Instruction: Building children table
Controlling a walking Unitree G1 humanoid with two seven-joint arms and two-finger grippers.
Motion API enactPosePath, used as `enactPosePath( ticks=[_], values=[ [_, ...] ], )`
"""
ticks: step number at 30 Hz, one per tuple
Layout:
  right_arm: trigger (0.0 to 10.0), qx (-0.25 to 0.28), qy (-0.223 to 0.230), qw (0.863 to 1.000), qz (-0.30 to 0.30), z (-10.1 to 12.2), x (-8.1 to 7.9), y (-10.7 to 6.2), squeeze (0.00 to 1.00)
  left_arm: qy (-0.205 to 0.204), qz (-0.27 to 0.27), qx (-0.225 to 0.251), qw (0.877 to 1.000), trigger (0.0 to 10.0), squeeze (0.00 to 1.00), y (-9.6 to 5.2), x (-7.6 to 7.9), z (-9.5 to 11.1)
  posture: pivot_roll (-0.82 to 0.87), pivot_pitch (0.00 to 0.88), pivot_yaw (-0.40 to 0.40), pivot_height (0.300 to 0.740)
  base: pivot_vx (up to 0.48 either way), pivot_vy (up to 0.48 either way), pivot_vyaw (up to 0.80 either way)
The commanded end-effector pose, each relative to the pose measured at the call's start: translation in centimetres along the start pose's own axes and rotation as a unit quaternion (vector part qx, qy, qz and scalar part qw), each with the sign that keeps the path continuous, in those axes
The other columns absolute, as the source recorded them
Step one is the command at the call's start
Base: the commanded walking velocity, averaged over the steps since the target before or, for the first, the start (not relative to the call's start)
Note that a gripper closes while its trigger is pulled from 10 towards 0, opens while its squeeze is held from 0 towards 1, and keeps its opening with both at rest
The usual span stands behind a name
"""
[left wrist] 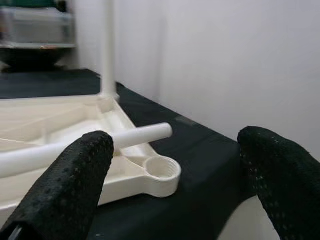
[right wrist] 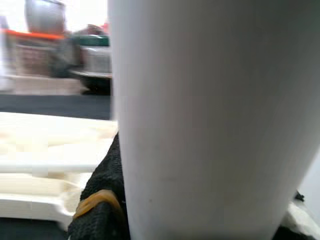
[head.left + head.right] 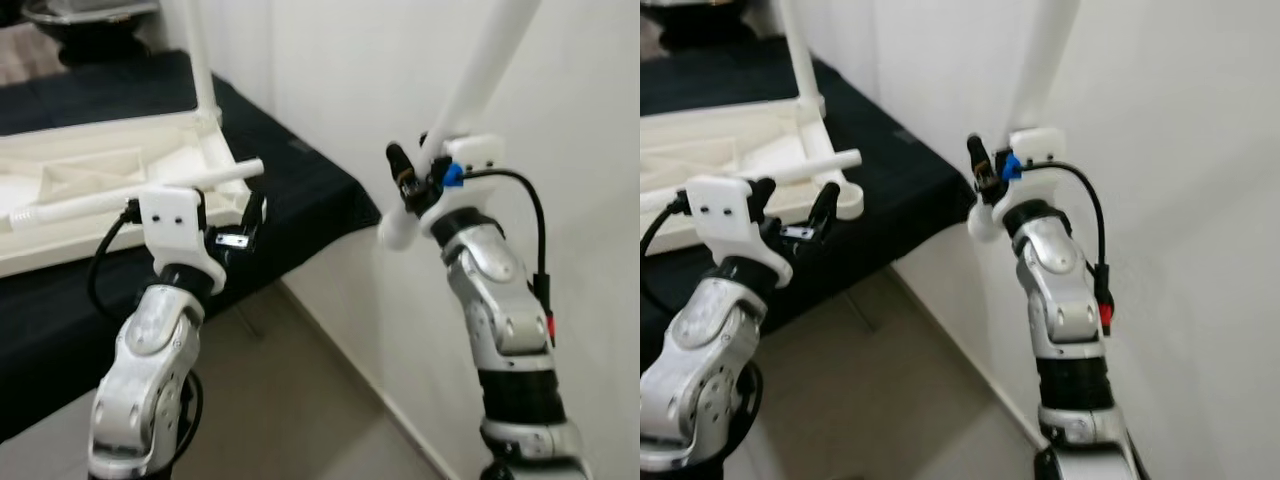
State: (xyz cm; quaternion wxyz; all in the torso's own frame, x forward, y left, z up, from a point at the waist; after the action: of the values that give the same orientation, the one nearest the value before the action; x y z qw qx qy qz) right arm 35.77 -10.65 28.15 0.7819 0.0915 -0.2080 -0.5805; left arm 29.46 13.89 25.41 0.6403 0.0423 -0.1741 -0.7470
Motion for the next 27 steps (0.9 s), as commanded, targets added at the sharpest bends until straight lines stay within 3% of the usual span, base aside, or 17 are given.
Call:
enactPosePath(
  ticks=[1, 13, 20, 27],
  values=[
    [10.0, 0.012, -0.005, 1.0, -0.005, 0.5, 0.4, -0.2, 0.0, 0.0, -0.002, -0.001, 1.0, 10.0, 0.0, -0.2, 0.3, 0.0, 0.01, 0.145, -0.111, 0.74, 0.0, 0.0, 0.8],
    [10.0, 0.026, -0.007, 1.0, 0.01, 1.2, 0.1, 0.2, 0.0, 0.007, -0.01, 0.012, 1.0, 10.0, 0.0, 0.5, 0.7, 0.8, 0.01, 0.144, -0.108, 0.74, 0.0, 0.0, 0.8],
    [10.0, 0.008, 0.008, 1.0, 0.01, 0.5, 0.0, 0.1, 0.0, 0.016, -0.016, 0.02, 1.0, 10.0, 0.0, 0.6, 1.4, 1.2, 0.01, 0.146, -0.107, 0.74, 0.0, 0.0, 0.78],
    [10.0, -0.01, 0.025, 1.0, 0.006, -0.4, -0.1, -0.3, 0.0, 0.014, -0.024, 0.022, 0.999, 10.0, 0.0, 0.6, 1.8, 1.2, 0.01, 0.147, -0.106, 0.74, 0.16, 0.0, 0.0]
  ],
)
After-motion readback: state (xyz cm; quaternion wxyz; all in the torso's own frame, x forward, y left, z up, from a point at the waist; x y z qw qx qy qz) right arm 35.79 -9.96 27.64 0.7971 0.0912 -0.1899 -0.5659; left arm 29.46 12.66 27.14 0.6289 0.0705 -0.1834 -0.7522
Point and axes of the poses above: a point about 5 cm out from each wrist's last joint towards the gripper, its own y axis pointing out of the wrist towards the gripper, its own z axis along the axis of the wrist's last joint, x = y × z, the point moved 3 cm from there along y, pointing out of the wrist towards the gripper, and after that the axes turned 8 degrees about -y, right-handed, at the moved point
